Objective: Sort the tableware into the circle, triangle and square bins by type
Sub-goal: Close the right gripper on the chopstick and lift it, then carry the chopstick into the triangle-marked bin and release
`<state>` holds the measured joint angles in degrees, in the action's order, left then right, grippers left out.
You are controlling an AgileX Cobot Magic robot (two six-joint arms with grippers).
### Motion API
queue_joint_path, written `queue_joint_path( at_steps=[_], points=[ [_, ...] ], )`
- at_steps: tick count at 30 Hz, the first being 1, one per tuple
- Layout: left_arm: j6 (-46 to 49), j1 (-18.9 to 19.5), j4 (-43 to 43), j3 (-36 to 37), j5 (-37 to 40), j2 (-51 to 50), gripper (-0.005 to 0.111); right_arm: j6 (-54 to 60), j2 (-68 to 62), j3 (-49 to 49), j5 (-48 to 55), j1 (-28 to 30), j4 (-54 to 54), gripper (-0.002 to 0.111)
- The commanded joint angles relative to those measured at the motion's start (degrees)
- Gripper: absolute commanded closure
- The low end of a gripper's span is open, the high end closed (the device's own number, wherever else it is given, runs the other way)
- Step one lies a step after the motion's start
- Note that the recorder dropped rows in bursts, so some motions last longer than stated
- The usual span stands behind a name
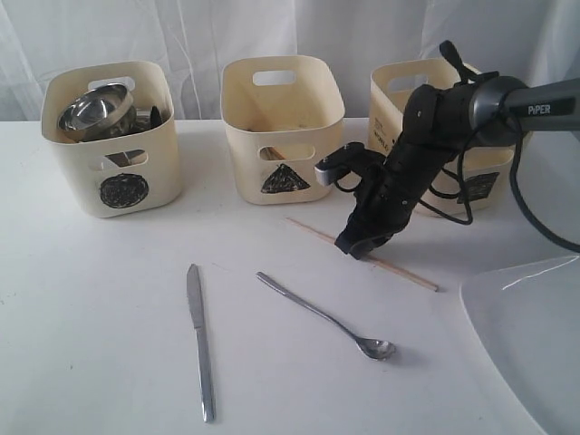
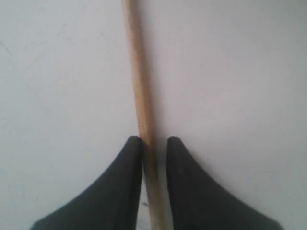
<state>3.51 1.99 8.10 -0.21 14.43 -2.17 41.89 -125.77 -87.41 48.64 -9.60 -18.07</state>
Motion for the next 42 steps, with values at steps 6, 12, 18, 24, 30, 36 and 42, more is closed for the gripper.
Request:
queue_joint_path(
  at_steps=[6, 12, 18, 24, 30, 36, 42],
  points=[
    [-0.02, 0.19, 0.82, 0.21, 0.15, -0.08, 0.107, -3.94, -5.69, 1.53, 4.58, -0.09, 0.13, 0.108],
    [-0.02, 0.19, 0.82, 0.21, 0.15, -0.08, 0.107, -9.22, -3.93, 1.53, 8.37, -0.35, 0.23, 0.108],
    [-0.02, 0.19, 0.82, 0.21, 0.15, -0.08, 0.107, -11.51, -0.44, 1.53, 11.84, -0.88, -0.05, 0.108],
    [-0.02, 0.19, 0.82, 0.21, 0.15, -0.08, 0.107, -12.18, 4.71, 1.53, 14.97, -1.32, 0.12, 0.108],
    [-0.02, 0.19, 0.82, 0.21, 0.15, -0.08, 0.107, -11.83, 6.94, 1.53, 13.79, -1.32, 0.3, 0.108],
    [-0.02, 0.19, 0.82, 0.21, 0.15, -0.08, 0.107, -10.71, 8.94, 1.42, 17.95, -1.32, -3.2, 0.108],
    [-0.02, 0.19, 0.82, 0.21, 0.15, -0.08, 0.107, -5.65, 16.16, 0.27, 19.6, -1.32, -9.77, 0.108]
  ],
)
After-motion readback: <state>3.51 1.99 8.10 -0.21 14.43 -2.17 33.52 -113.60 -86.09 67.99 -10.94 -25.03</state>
